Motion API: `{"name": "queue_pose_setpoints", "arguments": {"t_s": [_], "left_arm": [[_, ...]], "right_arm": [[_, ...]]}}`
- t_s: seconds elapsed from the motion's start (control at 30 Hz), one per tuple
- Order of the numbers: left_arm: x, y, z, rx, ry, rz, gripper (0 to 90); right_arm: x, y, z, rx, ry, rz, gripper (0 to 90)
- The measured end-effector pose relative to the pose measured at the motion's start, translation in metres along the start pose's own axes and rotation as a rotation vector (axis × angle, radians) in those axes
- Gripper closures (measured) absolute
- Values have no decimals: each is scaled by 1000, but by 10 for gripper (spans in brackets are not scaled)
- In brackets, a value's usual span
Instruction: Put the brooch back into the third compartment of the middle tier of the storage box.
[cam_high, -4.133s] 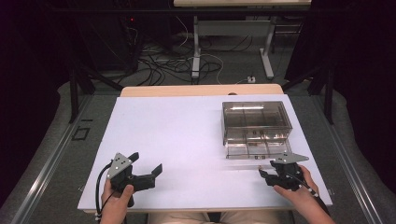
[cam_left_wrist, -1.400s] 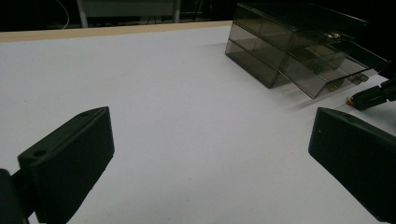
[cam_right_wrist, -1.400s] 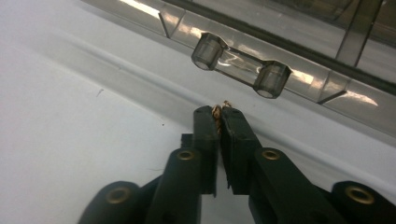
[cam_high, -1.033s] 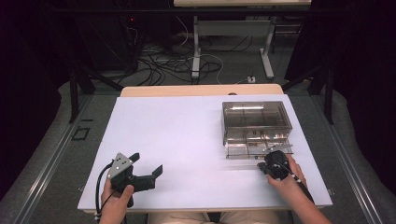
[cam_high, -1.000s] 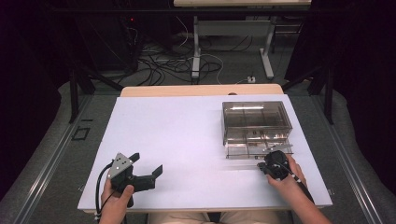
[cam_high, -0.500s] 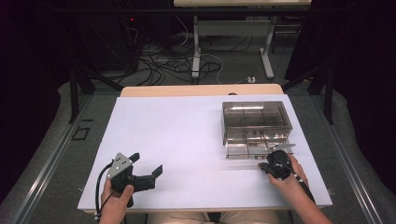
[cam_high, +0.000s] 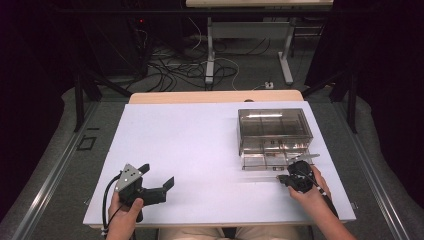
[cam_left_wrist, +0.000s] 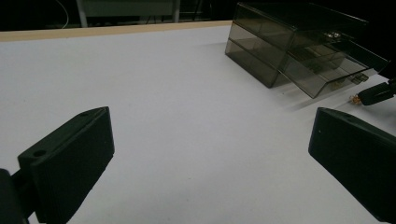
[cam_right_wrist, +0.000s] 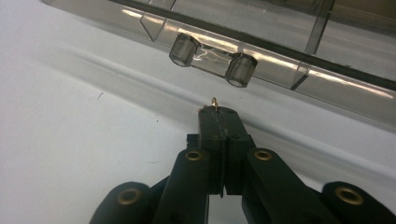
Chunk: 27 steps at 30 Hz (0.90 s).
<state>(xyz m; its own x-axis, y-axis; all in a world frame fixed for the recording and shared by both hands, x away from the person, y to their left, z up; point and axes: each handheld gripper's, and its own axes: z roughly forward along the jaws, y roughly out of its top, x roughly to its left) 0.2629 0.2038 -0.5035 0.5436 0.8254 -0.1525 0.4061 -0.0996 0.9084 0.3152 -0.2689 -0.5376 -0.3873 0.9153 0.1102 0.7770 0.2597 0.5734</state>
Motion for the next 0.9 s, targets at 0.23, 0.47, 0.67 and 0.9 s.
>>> {"name": "queue_pose_setpoints", "arguments": {"t_s": [0.23,0.47,0.67,0.9], "left_arm": [[0,0,0,-3,-3,-8,4],[0,0,0,-3,-3,-4,4],[0,0,0,0,-1,2,4],[-1,0,0,-1,-5,-2,4]], "right_arm": [[-2,1,-5,-10,26,29,900],[-1,1,-9,-14,52,43,900],[0,1,-14,-27,66,46,900],[4,2,-20,-48,86,41,900]]}}
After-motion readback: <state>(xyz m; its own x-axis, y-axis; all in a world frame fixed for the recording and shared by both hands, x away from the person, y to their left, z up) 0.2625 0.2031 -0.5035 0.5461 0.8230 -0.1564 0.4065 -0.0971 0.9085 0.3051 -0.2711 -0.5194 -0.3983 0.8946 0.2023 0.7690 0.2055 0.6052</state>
